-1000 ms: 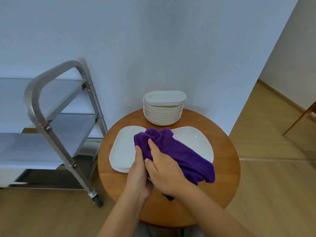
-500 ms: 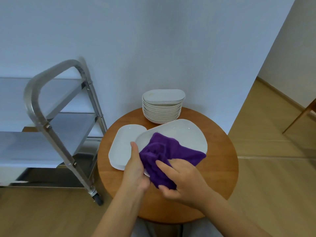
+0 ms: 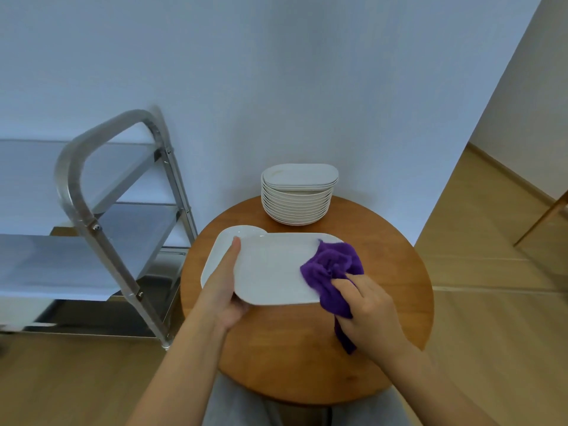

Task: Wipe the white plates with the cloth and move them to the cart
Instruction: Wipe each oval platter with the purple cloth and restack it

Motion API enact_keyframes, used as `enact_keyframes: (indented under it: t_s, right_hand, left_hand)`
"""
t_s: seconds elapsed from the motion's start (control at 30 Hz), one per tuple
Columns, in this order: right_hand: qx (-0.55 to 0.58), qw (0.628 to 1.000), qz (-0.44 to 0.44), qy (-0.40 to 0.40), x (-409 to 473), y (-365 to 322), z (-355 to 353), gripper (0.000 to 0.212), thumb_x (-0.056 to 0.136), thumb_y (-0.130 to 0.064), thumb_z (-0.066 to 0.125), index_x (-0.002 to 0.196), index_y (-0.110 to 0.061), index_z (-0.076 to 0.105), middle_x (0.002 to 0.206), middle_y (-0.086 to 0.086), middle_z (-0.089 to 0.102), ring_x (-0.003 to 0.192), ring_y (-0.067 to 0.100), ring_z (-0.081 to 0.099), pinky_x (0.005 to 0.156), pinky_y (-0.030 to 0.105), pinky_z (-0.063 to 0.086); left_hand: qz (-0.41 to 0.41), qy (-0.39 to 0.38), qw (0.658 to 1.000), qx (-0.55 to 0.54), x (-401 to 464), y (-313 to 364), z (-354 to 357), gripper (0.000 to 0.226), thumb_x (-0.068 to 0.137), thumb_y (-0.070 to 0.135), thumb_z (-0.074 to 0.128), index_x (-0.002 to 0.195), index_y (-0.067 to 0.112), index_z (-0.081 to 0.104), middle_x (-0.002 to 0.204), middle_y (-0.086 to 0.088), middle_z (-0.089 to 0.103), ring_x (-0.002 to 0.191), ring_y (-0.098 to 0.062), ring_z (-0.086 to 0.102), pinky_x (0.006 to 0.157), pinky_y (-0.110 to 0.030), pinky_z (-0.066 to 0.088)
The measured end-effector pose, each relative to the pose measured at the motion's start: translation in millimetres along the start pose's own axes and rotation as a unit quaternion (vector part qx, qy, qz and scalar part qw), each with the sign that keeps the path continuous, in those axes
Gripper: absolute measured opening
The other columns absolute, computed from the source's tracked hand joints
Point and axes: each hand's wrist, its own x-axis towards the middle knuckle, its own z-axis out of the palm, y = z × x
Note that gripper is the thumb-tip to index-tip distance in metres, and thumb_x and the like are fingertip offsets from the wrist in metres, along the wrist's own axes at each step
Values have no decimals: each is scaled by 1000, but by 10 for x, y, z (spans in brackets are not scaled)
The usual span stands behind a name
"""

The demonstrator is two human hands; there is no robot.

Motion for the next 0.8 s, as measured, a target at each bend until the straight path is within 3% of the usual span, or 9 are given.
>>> enact_keyframes:
  t_s: [0.1,0.2,0.33,0.37,0.43,0.5,0.6,0.7,0.8]
  right_hand:
    - [9,998,68,18,88,-228,26,39,52,-7,92,85,-4,71,73,6,70,61,20,66,50,24,53]
    - [24,995,95,12,120,-528,102,39,48,-1,89,80,-9,70,70,4,68,58,20,64,45,29,54]
    - [51,993,69,-86,5,-589,113,45,55,-6,86,97,-17,71,90,-4,71,82,14,68,70,24,57]
    - [59,987,58,-139,-42,-519,81,46,68,-11,79,111,-21,67,110,-9,67,106,10,62,91,29,51]
    - [102,968,26,-226,-146,-288,22,50,85,-26,62,132,-34,50,139,-24,40,135,-10,22,118,28,11]
    - [141,955,3,-262,-154,-104,-66,52,86,-44,58,134,-45,38,140,-33,23,133,-21,4,115,21,-10]
    - [141,945,9,-294,-110,44,-148,56,81,-70,47,131,-53,27,138,-37,17,131,-24,0,112,21,-17]
    - [122,945,6,-303,-21,136,-166,60,81,-76,30,135,-54,17,145,-33,11,134,-20,-6,112,22,-18]
    - [48,938,-26,-343,84,147,-140,68,86,-74,22,139,-54,-16,149,-27,-15,134,-12,-25,104,21,-31]
  left_hand:
    - [52,-8,991,-120,-88,-254,209,56,72,38,66,124,23,52,100,-6,74,92,-25,71,68,-37,59]
    - [43,52,997,-47,-112,-690,414,50,85,42,58,130,23,46,107,-5,70,92,-22,69,63,-31,57]
    - [49,140,988,50,-27,-778,292,42,98,45,34,127,18,48,105,-6,65,93,-24,63,65,-30,54]
    - [60,138,987,54,-19,-723,226,38,98,44,34,122,19,49,104,-6,64,92,-24,63,67,-32,54]
    - [91,125,986,64,-17,-609,114,23,97,43,37,110,28,48,97,-1,64,88,-23,63,64,-33,53]
    - [110,95,985,98,-38,-524,70,15,95,44,39,100,33,49,94,1,65,84,-22,64,58,-31,53]
    - [107,60,981,152,-73,-458,83,18,93,49,38,94,35,50,88,4,68,79,-20,67,53,-28,54]
    - [97,26,975,196,-80,-411,115,25,91,55,35,96,36,50,92,3,68,81,-20,68,56,-29,56]
    - [103,-12,955,276,-80,-415,174,31,91,57,28,98,37,50,99,4,66,89,-18,65,63,-25,56]
